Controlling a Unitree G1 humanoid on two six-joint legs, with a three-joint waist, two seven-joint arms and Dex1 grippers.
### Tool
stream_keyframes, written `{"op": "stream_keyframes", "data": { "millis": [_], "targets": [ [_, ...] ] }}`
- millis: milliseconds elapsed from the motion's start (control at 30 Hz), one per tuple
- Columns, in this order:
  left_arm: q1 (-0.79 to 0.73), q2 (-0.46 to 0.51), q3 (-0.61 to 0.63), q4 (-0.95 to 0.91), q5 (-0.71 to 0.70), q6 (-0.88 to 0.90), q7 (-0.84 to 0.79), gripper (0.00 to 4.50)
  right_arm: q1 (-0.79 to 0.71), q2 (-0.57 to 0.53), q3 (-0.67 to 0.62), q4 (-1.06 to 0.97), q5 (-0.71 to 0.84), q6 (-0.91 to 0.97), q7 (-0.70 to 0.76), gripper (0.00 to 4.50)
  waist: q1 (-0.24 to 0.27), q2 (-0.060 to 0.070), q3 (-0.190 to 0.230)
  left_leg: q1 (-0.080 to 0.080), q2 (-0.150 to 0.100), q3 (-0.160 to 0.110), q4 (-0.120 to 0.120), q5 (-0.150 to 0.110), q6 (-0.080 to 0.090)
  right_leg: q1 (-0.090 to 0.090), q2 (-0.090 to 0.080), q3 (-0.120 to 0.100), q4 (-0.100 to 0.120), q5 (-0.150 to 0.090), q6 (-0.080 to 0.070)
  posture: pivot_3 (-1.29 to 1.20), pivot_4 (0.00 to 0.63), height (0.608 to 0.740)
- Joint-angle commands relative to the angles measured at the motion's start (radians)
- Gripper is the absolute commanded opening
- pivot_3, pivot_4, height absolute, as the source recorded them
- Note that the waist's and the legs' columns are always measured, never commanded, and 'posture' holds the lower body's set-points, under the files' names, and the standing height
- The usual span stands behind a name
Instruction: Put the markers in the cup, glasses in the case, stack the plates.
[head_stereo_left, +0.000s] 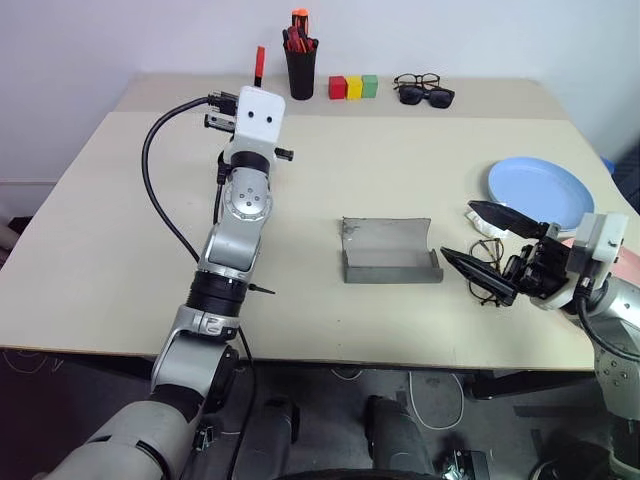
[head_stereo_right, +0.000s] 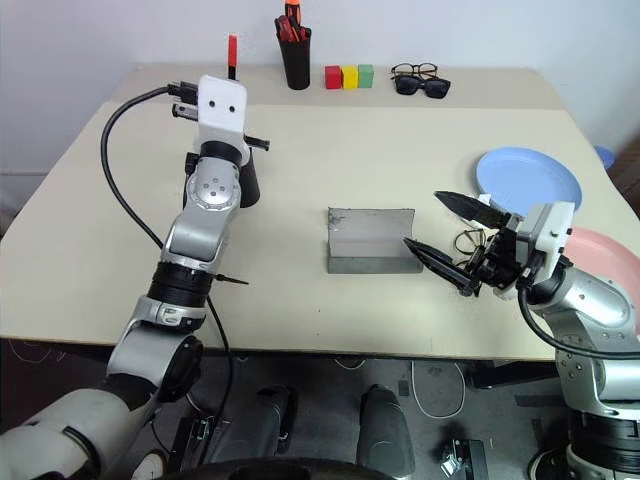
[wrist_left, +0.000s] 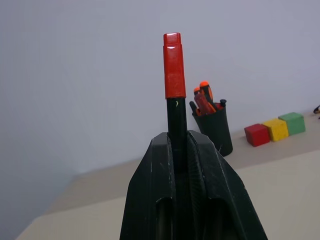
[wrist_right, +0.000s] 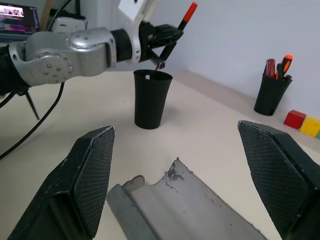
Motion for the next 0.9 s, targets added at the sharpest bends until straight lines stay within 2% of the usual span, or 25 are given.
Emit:
{"op": "stream_keyframes", "data": {
  "millis": [33,267,367,567,667,733,800,900],
  "targets": [
    [0.006,0.005,0.012,-0.046,0.017,-0.009,0.004,0.04,-0.013,0.000,-0.008,0.002,-0.002,-0.022,0.006,4.01,0.000,0.000,0.000,0.000,0.000,0.000,0.000,0.000,0.000,0.000,0.000,0.000,0.000,0.000,0.000,0.00,0.150,0.739],
    [0.073,0.024,0.009,-0.033,0.024,-0.050,-0.010,0.04,-0.017,-0.002,-0.008,-0.009,-0.007,-0.012,-0.013,4.01,-0.002,0.000,0.000,0.000,0.000,0.000,0.000,0.000,0.000,0.000,0.000,0.000,0.000,0.000,0.000,0.00,0.150,0.739],
    [0.098,0.032,0.006,-0.037,0.021,-0.064,-0.021,1.17,-0.014,-0.007,-0.015,-0.017,-0.006,-0.006,-0.024,4.01,0.000,0.000,0.000,0.000,0.000,0.000,0.000,0.000,0.000,0.000,0.000,0.000,0.000,0.000,0.000,0.00,0.150,0.739],
    [0.124,0.014,0.006,-0.085,-0.019,-0.089,-0.068,4.12,0.003,-0.018,-0.037,-0.025,0.000,0.007,-0.039,4.01,0.001,0.000,0.000,0.000,0.000,0.000,0.000,0.000,0.000,0.000,0.000,0.000,0.000,0.000,0.000,0.00,0.150,0.739],
    [0.124,-0.034,0.012,-0.173,-0.114,-0.029,-0.154,4.12,0.032,-0.027,-0.060,-0.024,0.000,0.018,-0.049,4.01,0.003,0.000,0.000,0.000,0.000,0.000,0.000,0.000,0.000,0.000,0.000,0.000,0.000,0.000,0.000,0.00,0.150,0.739],
    [0.116,-0.033,-0.023,-0.250,-0.208,0.120,-0.314,4.12,0.069,-0.031,-0.080,-0.024,-0.003,0.023,-0.051,4.01,0.002,0.000,0.000,0.000,0.000,0.000,0.000,0.000,0.000,0.000,0.000,0.000,0.000,0.000,0.000,0.00,0.150,0.739],
    [0.119,0.001,-0.079,-0.317,-0.303,0.254,-0.505,4.12,0.120,-0.032,-0.103,-0.029,-0.006,0.025,-0.048,4.01,0.000,0.000,0.000,0.000,0.000,0.000,0.000,0.000,0.000,0.000,0.000,0.000,0.000,0.000,0.000,0.00,0.150,0.739],
    [0.127,0.068,-0.145,-0.362,-0.383,0.348,-0.706,4.12,0.216,-0.025,-0.139,-0.046,-0.018,0.012,-0.036,4.01,-0.003,0.001,-0.001,0.000,0.000,0.000,-0.001,0.000,0.000,0.000,0.000,0.000,0.000,0.000,0.000,0.00,0.150,0.739]
  ]
}}
